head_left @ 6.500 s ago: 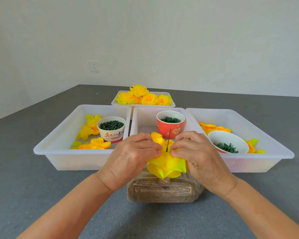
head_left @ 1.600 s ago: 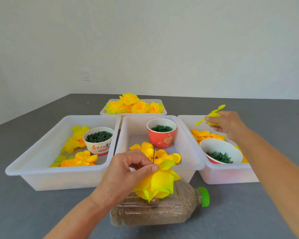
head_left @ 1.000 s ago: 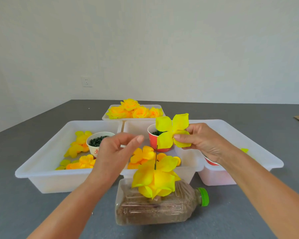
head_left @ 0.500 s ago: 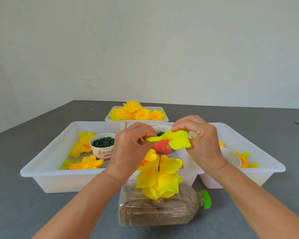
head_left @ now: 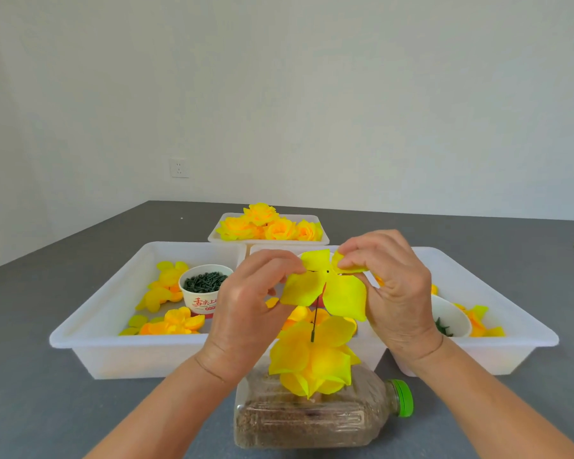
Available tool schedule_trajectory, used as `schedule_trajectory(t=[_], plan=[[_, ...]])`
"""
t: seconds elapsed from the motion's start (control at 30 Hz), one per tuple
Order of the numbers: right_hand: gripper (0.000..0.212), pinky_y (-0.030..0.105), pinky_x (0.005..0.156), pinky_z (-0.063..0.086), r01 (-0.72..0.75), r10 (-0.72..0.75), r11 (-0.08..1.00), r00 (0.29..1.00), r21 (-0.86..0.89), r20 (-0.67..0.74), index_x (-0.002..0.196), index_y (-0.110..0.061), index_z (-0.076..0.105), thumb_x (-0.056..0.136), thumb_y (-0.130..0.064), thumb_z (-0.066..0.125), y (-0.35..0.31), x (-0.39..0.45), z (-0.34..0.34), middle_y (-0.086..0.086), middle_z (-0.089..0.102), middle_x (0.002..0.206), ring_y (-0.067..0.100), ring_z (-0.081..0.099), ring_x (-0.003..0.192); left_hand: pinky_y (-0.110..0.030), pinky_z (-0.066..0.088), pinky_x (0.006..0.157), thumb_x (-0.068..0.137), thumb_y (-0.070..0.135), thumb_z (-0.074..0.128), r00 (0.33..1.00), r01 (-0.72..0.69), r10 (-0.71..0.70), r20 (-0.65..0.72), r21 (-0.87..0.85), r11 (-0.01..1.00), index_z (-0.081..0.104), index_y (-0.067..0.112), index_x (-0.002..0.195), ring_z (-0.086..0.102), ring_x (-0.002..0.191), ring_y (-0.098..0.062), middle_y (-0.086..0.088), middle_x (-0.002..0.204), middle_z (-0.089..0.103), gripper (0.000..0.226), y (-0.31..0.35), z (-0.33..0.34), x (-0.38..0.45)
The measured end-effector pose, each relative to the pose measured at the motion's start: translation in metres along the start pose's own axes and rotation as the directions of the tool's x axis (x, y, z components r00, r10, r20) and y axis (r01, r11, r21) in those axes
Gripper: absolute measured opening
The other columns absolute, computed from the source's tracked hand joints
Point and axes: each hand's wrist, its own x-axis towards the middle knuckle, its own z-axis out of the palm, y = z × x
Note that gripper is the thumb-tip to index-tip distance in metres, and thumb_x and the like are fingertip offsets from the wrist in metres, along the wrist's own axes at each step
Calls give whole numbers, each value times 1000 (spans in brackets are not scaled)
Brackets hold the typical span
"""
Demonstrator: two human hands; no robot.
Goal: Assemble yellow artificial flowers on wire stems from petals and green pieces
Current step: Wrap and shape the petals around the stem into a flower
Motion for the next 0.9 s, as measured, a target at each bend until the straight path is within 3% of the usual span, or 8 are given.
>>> schedule_trajectory(t=[0.07,0.13,0.23,0.3,0.43,0.53,0.7,0.9], plan=[[11,34,68,49,-72,69,996,996,58,53,68,-2,69,64,2,77,-2,1,0,6,68,76,25,62,73,-14,47,67,70,10,76,1000,-6,6,11,-16,1000,72,3,76,58,80,-8,-6,92,68,10,3,-3,4],[14,24,69,49,-308,285,929,949,205,132,73,-12,68,71,1,74,-7,6,1,-3,67,72,12,62,71,-19,47,70,76,20,72,989,146,-143,29,-136,980,72,6,75,59,80,-10,-6,90,69,15,7,-6,11],[21,16,64,50,-639,552,564,763,523,337,86,-17,66,78,2,69,-12,19,3,-6,71,70,6,63,63,-34,43,67,80,28,65,893,437,-441,92,-416,797,69,-1,78,53,71,-22,-27,77,63,30,12,-12,26],[20,17,64,50,-677,596,474,717,563,361,95,-15,66,81,-1,66,-9,24,2,-4,72,77,9,66,66,-28,47,60,84,23,62,804,557,-582,121,-497,666,67,-6,80,57,62,-18,-21,69,65,29,11,-16,37],[38,18,82,48,-605,548,701,796,377,257,108,-30,61,79,-6,71,-4,20,-3,-9,65,108,4,61,98,-18,51,51,88,18,59,575,729,-759,306,-613,305,65,9,80,64,52,-10,-2,63,70,14,3,-24,42],[58,16,100,34,-302,276,949,934,90,226,121,-26,54,68,-11,72,-5,17,-8,-2,52,127,13,46,118,-16,50,48,88,19,58,487,773,-763,425,-616,151,63,9,77,61,49,-9,-4,60,69,16,4,-26,39],[51,48,98,39,-41,50,999,950,-34,308,109,-12,69,59,-17,81,-11,18,-1,10,56,126,34,44,117,-18,49,48,79,22,60,463,790,-697,548,-611,45,62,10,83,59,49,-10,-4,61,65,12,9,-21,37],[27,47,83,50,-122,106,991,974,64,201,96,-4,73,70,2,74,-13,18,2,9,69,101,31,60,97,-18,50,49,76,23,59,494,789,-633,595,-613,39,66,12,76,58,50,-10,-4,62,66,13,16,-18,40]])
